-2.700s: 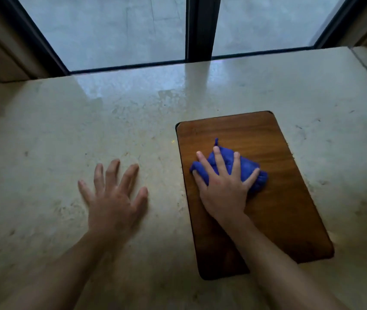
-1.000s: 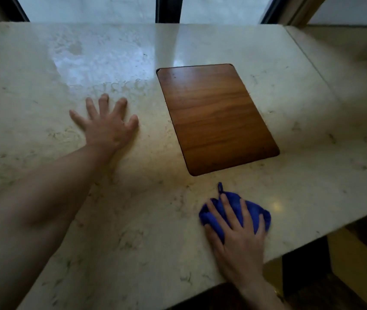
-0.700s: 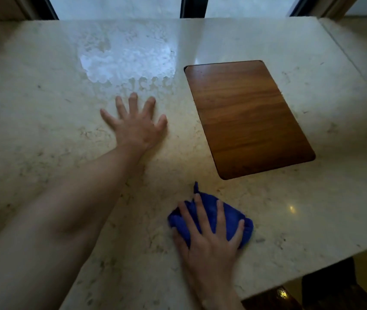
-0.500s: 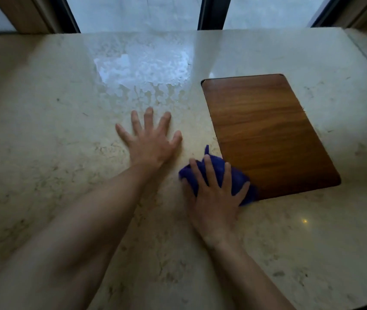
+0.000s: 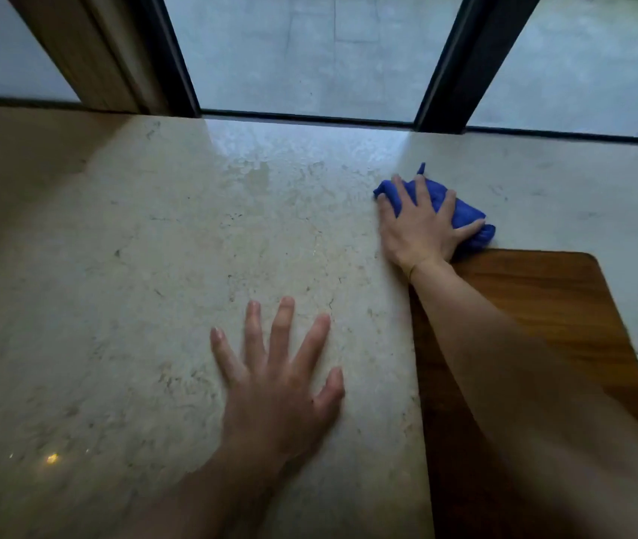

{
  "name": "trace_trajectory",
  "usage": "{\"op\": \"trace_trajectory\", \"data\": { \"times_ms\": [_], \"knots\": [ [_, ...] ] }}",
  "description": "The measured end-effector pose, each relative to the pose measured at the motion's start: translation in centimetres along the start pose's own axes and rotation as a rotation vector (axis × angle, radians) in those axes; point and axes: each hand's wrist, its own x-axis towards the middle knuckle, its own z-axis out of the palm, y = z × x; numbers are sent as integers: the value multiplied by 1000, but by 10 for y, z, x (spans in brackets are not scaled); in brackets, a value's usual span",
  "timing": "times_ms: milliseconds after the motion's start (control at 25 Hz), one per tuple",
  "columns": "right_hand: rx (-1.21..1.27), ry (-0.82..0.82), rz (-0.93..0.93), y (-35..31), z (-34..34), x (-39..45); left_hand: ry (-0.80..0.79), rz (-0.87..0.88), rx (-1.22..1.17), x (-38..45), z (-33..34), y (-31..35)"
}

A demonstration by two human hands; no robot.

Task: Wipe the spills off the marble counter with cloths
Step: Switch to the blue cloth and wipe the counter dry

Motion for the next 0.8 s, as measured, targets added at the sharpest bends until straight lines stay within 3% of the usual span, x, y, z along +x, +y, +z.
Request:
{"op": "trace_trajectory", "data": {
  "times_ms": [160, 320, 560, 800],
  "knots": [
    [4, -45, 4, -21, -17, 95, 33, 15, -12, 3, 1, 2],
    [27, -48, -93, -55, -21, 131, 51, 9, -6, 6, 1, 2],
    [-85, -108, -419, -70, -3, 80, 1, -14, -1, 6, 0, -1],
    [-78, -96, -451, -27, 6, -36, -80, -43, -37, 11, -5, 1]
  ]
}}
